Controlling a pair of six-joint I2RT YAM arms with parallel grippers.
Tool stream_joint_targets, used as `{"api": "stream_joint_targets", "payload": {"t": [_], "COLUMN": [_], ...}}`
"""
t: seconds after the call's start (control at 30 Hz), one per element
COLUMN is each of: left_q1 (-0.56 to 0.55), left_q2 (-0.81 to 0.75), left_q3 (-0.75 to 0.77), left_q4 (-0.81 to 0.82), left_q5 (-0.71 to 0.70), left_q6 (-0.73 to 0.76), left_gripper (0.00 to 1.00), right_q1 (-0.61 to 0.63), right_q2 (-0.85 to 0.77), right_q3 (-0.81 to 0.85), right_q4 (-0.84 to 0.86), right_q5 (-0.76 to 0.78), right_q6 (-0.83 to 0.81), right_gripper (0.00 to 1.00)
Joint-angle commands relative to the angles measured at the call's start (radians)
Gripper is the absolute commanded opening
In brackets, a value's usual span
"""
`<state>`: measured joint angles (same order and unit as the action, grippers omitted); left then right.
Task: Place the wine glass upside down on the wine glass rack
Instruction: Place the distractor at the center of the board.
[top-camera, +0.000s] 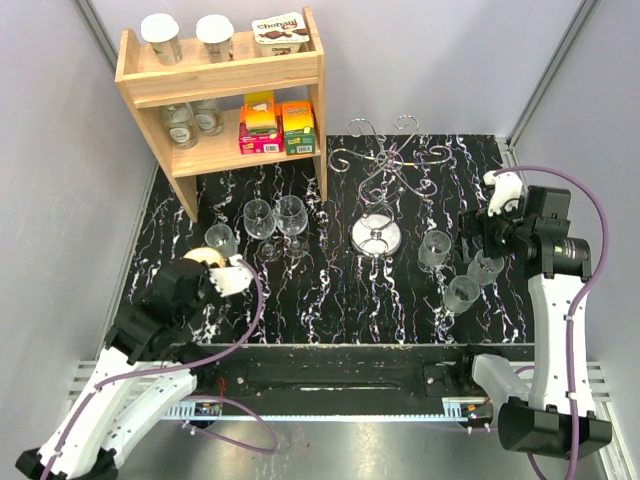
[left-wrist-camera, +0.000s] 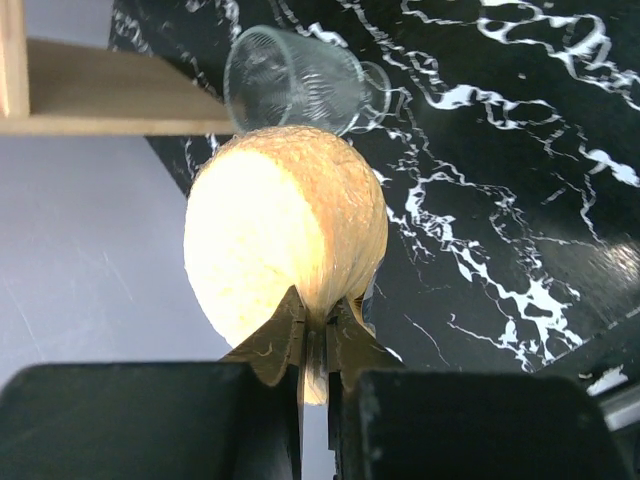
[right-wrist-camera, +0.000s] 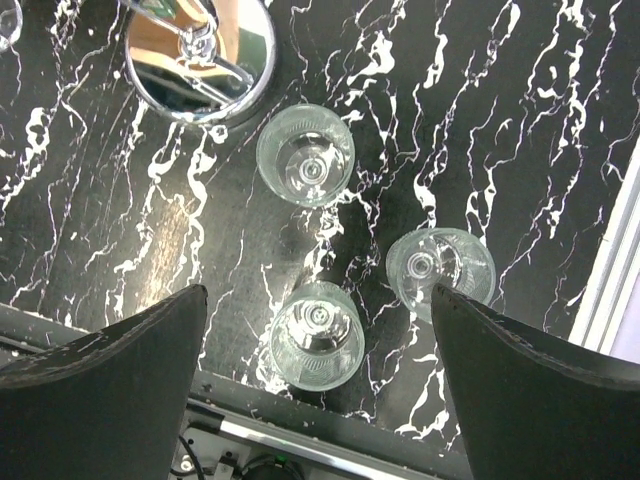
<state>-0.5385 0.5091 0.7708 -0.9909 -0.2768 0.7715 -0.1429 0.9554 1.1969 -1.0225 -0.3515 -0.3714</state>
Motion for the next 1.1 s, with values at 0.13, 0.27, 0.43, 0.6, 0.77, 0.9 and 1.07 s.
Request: {"api": "stream_joint_targets", "payload": {"t": [0.13,0.27,0.43,0.6,0.77,0.9,1.07], "left_q1": [0.279,0.527,0.958,1.049,1.049,1.046,1.035], "left_q2": [0.029,0.089,0.280,0.538,0.790,0.957,1.069], "left_q3": [-0.010,-0.008,0.027,0.065,0.177,0.257,0.318], "left_q4": [0.187,0.242,0.282,0.401,0.491,0.541,0.558], "left_q5": [0.134,0.263,0.591,0.622,0.582,0.577,0.570], "left_q6": [-0.055,-0.023,0.064,0.005,-0.087,-0.143,-0.144], "left_gripper": [0.00,0.00,0.00,0.00,0.11,0.22,0.48], "right_q1": [0.006,0.006,0.006,0.006,0.006,0.006,0.006], "right_q2": [0.019,-0.017,-0.038,-0.043,-0.046,-0.040,-0.032], "right_q3": [0.078,0.079,0.069,0.050,0.049,0.053,0.069], "right_q4": [0.062,0.074,0.071,0.084,0.075,0.061,0.030], "right_q5": [0.014,0.058,0.112,0.141,0.155,0.169,0.163], "right_q6": [0.049,0.049,0.066,0.086,0.095,0.095,0.094], "right_gripper": [0.99,0.99,1.00,0.99,1.00,1.00,1.00]}}
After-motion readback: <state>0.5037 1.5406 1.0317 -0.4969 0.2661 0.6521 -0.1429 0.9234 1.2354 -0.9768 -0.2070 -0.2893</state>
